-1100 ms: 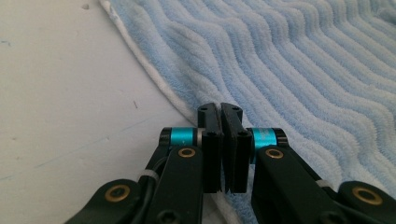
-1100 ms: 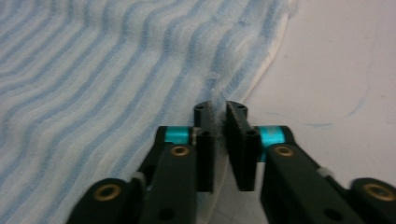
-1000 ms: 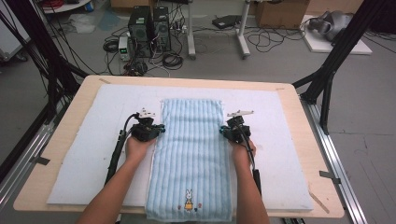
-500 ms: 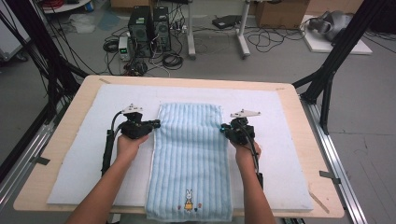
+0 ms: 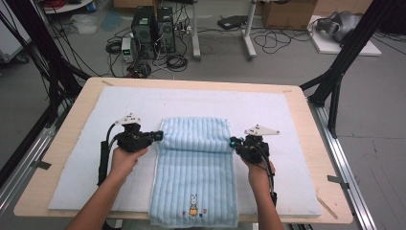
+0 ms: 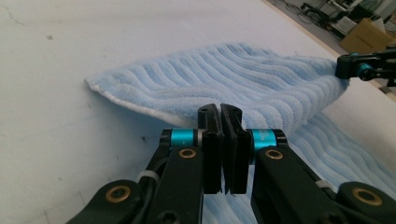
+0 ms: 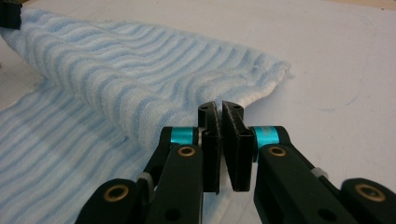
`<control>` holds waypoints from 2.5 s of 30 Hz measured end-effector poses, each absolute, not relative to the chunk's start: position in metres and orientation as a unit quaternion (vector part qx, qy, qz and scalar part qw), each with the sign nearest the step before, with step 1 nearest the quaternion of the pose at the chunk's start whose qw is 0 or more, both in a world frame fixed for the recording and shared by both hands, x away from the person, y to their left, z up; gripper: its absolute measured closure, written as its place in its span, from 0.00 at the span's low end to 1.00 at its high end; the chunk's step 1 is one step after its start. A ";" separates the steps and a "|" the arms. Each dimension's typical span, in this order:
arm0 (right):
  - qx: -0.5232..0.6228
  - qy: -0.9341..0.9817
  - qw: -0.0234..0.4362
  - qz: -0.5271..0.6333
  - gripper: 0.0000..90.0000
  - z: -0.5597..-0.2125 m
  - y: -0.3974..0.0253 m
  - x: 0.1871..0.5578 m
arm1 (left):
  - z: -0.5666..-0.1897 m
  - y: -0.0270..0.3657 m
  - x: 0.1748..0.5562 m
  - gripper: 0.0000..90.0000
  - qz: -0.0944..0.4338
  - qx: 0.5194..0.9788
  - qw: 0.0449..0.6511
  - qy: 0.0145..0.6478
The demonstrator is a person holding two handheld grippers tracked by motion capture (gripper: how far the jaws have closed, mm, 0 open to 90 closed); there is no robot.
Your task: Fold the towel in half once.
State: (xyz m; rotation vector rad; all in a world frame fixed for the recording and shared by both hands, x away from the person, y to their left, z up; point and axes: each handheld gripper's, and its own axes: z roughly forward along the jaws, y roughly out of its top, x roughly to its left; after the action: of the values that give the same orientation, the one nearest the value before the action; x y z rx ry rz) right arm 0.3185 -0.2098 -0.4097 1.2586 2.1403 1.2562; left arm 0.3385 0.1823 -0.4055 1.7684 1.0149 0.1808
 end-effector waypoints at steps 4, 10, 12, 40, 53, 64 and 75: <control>0.441 0.756 0.181 0.448 0.95 -0.414 -0.212 0.305 | -0.406 0.182 0.326 0.96 0.073 0.750 0.512 0.412; 0.437 0.758 0.179 0.450 0.95 -0.421 -0.214 0.287 | -0.415 0.181 0.311 0.96 0.072 0.759 0.501 0.409; 0.435 0.759 0.178 0.450 0.95 -0.423 -0.214 0.282 | -0.419 0.182 0.308 0.96 0.069 0.755 0.506 0.413; 0.467 0.762 0.187 0.408 0.57 -0.413 -0.208 0.327 | -0.424 0.183 0.350 0.48 0.113 0.736 0.502 0.440; 0.480 0.792 0.162 0.341 0.64 -0.430 -0.182 0.371 | -0.444 0.158 0.376 0.54 0.118 0.759 0.437 0.467; 0.449 0.820 0.174 0.311 0.95 -0.437 -0.172 0.372 | -0.446 0.154 0.373 0.97 0.176 0.794 0.393 0.429; 0.435 0.792 0.181 0.388 0.96 -0.413 -0.186 0.352 | -0.418 0.177 0.360 0.97 0.120 0.749 0.481 0.439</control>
State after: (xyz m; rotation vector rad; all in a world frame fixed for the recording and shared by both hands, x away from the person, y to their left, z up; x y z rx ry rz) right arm 0.3516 -0.1860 -0.4132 1.2295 2.2366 1.0946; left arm 0.3603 0.1769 -0.4181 1.8274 1.0706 0.2929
